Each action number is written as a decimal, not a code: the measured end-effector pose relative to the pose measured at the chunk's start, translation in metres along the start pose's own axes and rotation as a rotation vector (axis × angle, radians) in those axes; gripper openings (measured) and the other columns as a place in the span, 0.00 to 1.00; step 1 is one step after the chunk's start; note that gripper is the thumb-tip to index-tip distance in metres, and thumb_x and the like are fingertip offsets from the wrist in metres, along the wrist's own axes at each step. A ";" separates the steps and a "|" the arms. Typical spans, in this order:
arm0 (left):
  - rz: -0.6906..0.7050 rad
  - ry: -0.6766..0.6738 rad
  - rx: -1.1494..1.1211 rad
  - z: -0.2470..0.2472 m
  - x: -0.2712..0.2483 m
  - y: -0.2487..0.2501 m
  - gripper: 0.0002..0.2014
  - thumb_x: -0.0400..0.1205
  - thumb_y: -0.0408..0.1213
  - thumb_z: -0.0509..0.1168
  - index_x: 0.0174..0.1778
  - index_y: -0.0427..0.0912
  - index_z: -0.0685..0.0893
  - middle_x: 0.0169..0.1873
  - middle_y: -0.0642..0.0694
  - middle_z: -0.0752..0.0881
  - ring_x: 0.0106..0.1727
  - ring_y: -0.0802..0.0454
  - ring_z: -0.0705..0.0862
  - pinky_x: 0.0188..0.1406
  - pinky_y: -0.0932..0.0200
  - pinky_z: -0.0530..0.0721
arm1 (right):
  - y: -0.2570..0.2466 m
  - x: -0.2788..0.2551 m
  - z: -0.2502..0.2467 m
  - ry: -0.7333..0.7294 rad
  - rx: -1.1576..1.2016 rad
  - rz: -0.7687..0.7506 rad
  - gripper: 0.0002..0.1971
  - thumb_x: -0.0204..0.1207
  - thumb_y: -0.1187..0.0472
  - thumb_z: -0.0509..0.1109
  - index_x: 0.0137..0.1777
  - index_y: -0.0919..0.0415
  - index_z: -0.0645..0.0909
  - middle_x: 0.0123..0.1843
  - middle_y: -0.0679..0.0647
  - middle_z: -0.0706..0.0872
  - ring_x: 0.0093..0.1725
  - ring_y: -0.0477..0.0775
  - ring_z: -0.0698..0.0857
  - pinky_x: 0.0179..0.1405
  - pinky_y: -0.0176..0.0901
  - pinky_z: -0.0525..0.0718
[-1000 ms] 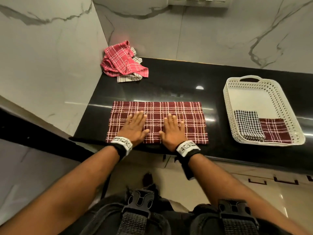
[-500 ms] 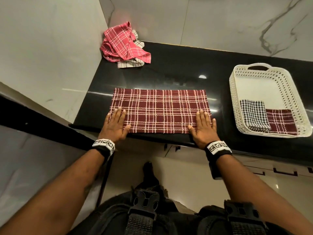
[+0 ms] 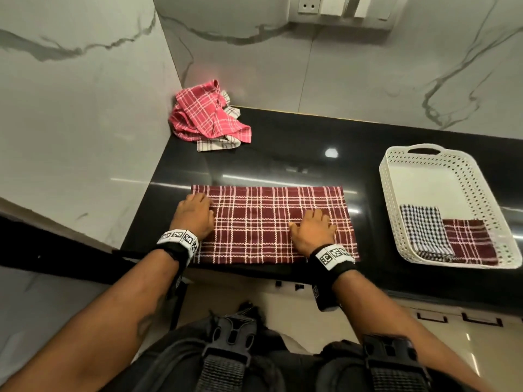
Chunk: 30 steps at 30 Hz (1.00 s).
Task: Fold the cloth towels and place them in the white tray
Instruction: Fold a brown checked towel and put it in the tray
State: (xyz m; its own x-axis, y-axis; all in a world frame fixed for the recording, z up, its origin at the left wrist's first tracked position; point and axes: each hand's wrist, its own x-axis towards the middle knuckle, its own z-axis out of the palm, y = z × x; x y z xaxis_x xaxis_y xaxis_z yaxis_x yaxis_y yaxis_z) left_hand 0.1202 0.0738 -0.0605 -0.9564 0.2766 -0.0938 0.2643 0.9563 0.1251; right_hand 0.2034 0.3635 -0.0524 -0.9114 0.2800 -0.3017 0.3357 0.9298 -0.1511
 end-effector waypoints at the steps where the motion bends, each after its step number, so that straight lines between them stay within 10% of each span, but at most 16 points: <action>1: -0.007 -0.001 0.005 0.000 0.007 -0.004 0.14 0.80 0.40 0.63 0.60 0.43 0.81 0.58 0.45 0.81 0.59 0.43 0.80 0.59 0.44 0.80 | -0.006 0.013 -0.002 -0.028 -0.020 0.011 0.30 0.82 0.38 0.57 0.73 0.61 0.69 0.74 0.62 0.70 0.71 0.65 0.71 0.71 0.69 0.70; 11: 0.354 0.057 -0.073 0.006 0.011 0.005 0.02 0.71 0.34 0.69 0.34 0.44 0.84 0.34 0.47 0.86 0.33 0.44 0.86 0.35 0.53 0.87 | -0.035 0.151 -0.048 -0.141 -0.086 -0.054 0.46 0.74 0.25 0.57 0.85 0.54 0.57 0.88 0.57 0.56 0.85 0.71 0.54 0.79 0.80 0.48; 19: 0.755 -0.117 -0.070 0.030 -0.005 0.062 0.20 0.79 0.42 0.59 0.66 0.43 0.82 0.55 0.48 0.84 0.51 0.47 0.82 0.48 0.52 0.84 | -0.052 0.196 -0.052 -0.226 -0.088 -0.179 0.48 0.75 0.27 0.61 0.88 0.52 0.49 0.90 0.53 0.43 0.88 0.66 0.45 0.81 0.78 0.44; 30: 0.632 0.030 -0.134 0.034 -0.001 0.045 0.10 0.83 0.43 0.60 0.57 0.45 0.80 0.52 0.48 0.80 0.47 0.49 0.77 0.47 0.49 0.82 | 0.012 0.062 -0.024 -0.066 0.152 -0.158 0.24 0.83 0.47 0.62 0.78 0.52 0.71 0.86 0.54 0.59 0.86 0.59 0.53 0.83 0.71 0.50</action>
State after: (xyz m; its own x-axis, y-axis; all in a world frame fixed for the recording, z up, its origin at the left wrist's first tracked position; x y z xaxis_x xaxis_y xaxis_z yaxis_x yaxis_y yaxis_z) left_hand 0.1373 0.1196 -0.0885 -0.6249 0.7779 0.0659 0.7617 0.5890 0.2699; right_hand 0.1448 0.3974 -0.0503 -0.9397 0.1128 -0.3229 0.2264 0.9128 -0.3398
